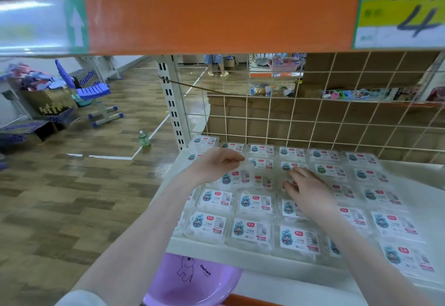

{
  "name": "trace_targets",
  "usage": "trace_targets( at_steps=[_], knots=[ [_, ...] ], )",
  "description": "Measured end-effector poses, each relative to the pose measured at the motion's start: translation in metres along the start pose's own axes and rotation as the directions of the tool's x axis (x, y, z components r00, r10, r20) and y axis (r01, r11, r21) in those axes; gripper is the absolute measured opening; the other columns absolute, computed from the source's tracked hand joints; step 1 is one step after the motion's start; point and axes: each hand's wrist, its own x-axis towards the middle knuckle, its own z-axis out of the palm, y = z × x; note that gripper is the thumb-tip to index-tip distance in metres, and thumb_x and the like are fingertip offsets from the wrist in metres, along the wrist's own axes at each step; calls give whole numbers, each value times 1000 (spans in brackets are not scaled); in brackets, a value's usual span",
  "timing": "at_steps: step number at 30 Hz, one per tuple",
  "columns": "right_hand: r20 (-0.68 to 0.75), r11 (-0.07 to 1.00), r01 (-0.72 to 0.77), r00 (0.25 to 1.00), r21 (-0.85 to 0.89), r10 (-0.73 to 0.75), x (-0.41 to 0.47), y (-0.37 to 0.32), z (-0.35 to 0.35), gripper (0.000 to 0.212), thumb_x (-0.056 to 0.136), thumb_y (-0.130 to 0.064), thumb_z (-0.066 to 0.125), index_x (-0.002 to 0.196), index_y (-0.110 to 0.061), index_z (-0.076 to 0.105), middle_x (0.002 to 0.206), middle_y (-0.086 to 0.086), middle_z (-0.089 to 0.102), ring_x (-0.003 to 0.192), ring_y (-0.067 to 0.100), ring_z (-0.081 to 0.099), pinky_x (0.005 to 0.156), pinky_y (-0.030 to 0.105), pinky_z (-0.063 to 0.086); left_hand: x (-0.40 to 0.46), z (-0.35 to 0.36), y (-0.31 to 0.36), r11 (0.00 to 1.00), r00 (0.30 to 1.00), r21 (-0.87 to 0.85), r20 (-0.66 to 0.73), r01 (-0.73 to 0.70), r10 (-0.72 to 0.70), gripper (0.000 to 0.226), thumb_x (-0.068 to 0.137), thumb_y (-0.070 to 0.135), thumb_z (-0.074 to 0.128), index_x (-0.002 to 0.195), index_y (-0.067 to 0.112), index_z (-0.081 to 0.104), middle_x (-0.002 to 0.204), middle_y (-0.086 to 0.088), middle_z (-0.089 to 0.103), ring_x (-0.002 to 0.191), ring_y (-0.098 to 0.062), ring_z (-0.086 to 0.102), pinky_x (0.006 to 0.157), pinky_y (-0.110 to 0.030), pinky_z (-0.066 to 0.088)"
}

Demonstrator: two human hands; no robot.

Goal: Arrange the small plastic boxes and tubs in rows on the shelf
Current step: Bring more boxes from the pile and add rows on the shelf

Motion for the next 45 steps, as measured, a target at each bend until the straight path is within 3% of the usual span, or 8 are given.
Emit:
trace_targets(
  at_steps=[5, 13, 18, 21, 27, 33, 37, 45],
  knots=[
    [4, 1000, 4, 1000, -8, -4, 0, 0, 0, 46, 97, -43, 33, 139, -23, 40, 147, -8, 34, 128, 11, 40, 97, 27, 40, 3, 10, -7, 994, 997, 104, -75, -24, 32, 37, 94, 22, 56, 131, 18, 55, 131, 2, 57, 119, -14, 53, 97, -26, 41],
    [12, 1000, -11, 1000, -13, 11, 0, 1, 2, 49, 97, -46, 31, 141, -25, 37, 149, -10, 29, 133, 12, 34, 97, 27, 40, 10, 21, -22, 959, 997, 278, 39, 46, -59, 83, 78, 46, 70, 147, 24, 29, 144, 2, 41, 127, -18, 43, 93, -25, 36],
    [-4, 1000, -8, 1000, -9, 8, 0, 2, 3, 50, 97, -46, 32, 141, -24, 38, 149, -10, 31, 133, 11, 34, 99, 27, 39, 16, 21, -17, 907, 988, 421, 127, 28, -90, 82, 78, 42, 66, 147, 19, 29, 144, -3, 40, 127, -22, 43, 99, -32, 41],
    [-23, 1000, 1, 1000, 0, -1, -1, 3, 4, 49, 97, -46, 33, 140, -23, 40, 147, -10, 34, 131, 11, 36, 98, 26, 38, 20, 20, -15, 911, 982, 412, 158, 25, -99, 81, 79, 39, 68, 147, 18, 29, 143, -3, 39, 128, -22, 42, 100, -31, 39],
    [-27, 1000, -4, 1000, -3, 4, -1, 2, 3, 48, 96, -46, 34, 138, -24, 41, 145, -10, 36, 128, 11, 40, 96, 27, 41, 36, 13, -11, 905, 981, 424, 183, -14, -71, 75, 77, 19, 68, 144, 18, 35, 132, 0, 48, 104, -15, 48, 76, -19, 38],
    [-26, 1000, 3, 1000, 15, -2, -1, 1, 1, 47, 96, -45, 35, 137, -23, 43, 143, -10, 38, 124, 11, 43, 93, 26, 41, 73, -8, -7, 904, 985, 426, 165, -20, -56, 62, 76, 20, 74, 131, 11, 46, 119, -4, 58, 97, -16, 54, 75, -20, 44],
    [-38, 1000, 5, 999, 22, -5, -1, 1, 1, 46, 97, -45, 35, 136, -23, 44, 142, -11, 39, 121, 10, 44, 90, 25, 41, 99, -15, -9, 906, 983, 422, 152, 29, -103, 65, 75, 19, 75, 132, 9, 47, 122, -6, 58, 107, -22, 57, 92, -35, 50],
    [-39, 1000, 0, 999, 21, 1, -1, 1, 2, 47, 97, -45, 34, 137, -23, 42, 143, -10, 38, 123, 11, 43, 94, 26, 39, 124, -16, -26, 894, 978, 446, 165, 44, -130, 78, 77, 20, 75, 144, 15, 35, 139, -10, 44, 124, -25, 46, 103, -36, 41]
  ],
)
